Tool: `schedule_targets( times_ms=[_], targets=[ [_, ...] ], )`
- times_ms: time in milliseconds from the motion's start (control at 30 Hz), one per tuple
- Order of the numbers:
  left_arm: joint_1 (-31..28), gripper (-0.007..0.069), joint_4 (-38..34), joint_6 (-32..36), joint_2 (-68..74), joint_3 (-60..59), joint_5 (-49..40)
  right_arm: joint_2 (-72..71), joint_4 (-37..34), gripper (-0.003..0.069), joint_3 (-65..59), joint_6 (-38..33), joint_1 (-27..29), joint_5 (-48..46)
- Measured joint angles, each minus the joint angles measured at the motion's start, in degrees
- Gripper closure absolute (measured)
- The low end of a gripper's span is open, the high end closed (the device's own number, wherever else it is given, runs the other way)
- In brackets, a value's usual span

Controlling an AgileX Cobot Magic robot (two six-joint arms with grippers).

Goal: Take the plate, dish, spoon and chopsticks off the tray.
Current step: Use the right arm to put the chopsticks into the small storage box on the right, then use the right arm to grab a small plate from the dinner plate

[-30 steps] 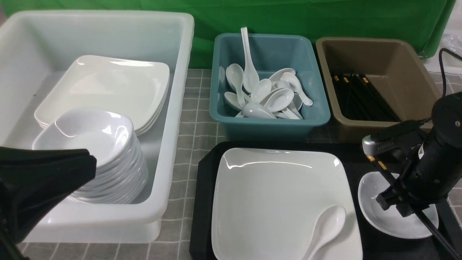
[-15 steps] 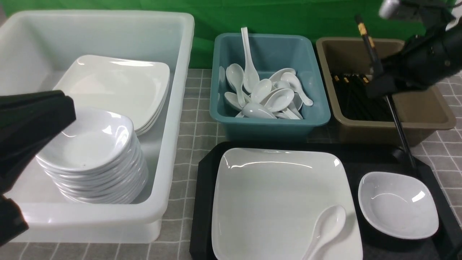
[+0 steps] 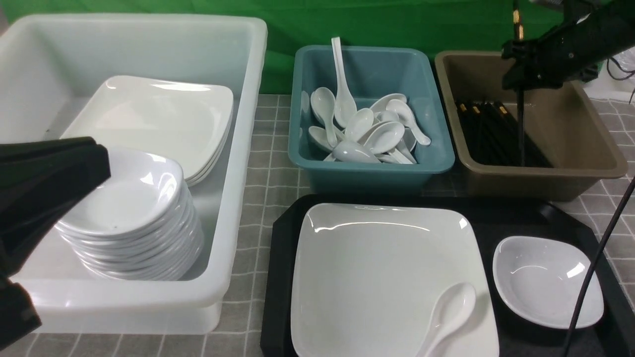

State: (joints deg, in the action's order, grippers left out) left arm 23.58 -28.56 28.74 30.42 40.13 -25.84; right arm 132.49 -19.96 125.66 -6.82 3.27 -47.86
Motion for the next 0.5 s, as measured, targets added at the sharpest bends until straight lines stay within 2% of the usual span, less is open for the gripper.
schedule_targets(
  times_ms=[100, 133, 200, 267, 300, 333, 367, 400, 433, 500],
  targets=[
    [0.0, 0.0604, 0.0, -0.16, 0.0, 0.0, -0.39, -0.39, 2.85, 0.015, 0.35, 1.27, 0.05, -3.04],
    [0.0, 0.0604, 0.0, -0.21, 0.0, 0.0, -0.51, -1.14, 3.37, 0.0102, 0.35, 1.27, 0.05, -4.82],
    [0.0, 0.0604, 0.05, -0.21, 0.0, 0.0, -0.5, -1.93, 3.53, 0.0076, 0.35, 1.17, 0.05, -6.52],
    [0.0, 0.0604, 0.47, -0.21, 0.0, 0.0, -0.63, -5.44, 3.84, 0.0102, 0.35, 0.24, -0.15, -11.83],
    [0.0, 0.0604, 0.61, -0.21, 0.0, 0.0, -0.63, -7.46, 4.59, 0.016, 0.43, -0.29, -0.58, -15.79],
    [0.0, 0.0604, 0.77, -0.21, 0.0, 0.0, -0.65, -8.82, 5.33, 0.019, 0.42, -0.34, -0.9, -17.59],
    [0.0, 0.0604, 0.81, -0.21, 0.0, 0.0, -0.65, -9.16, 5.6, 0.0211, 0.3, -0.28, -1.03, -17.95],
    [0.0, 0.0604, 1.31, -0.21, 0.0, 0.0, -0.65, -12.43, 7.79, 0.029, -0.67, 0.0, -2.06, -18.87],
    [0.0, 0.0604, 1.46, -0.21, 0.0, 0.0, -0.65, -13.34, 8.03, 0.0299, -1.15, 0.05, -2.21, -18.87],
    [0.0, 0.0604, 3.15, -0.21, 0.07, 0.0, -0.65, -18.78, 10.78, 0.0369, -5.72, 0.4, -4.75, -18.87]
  ],
)
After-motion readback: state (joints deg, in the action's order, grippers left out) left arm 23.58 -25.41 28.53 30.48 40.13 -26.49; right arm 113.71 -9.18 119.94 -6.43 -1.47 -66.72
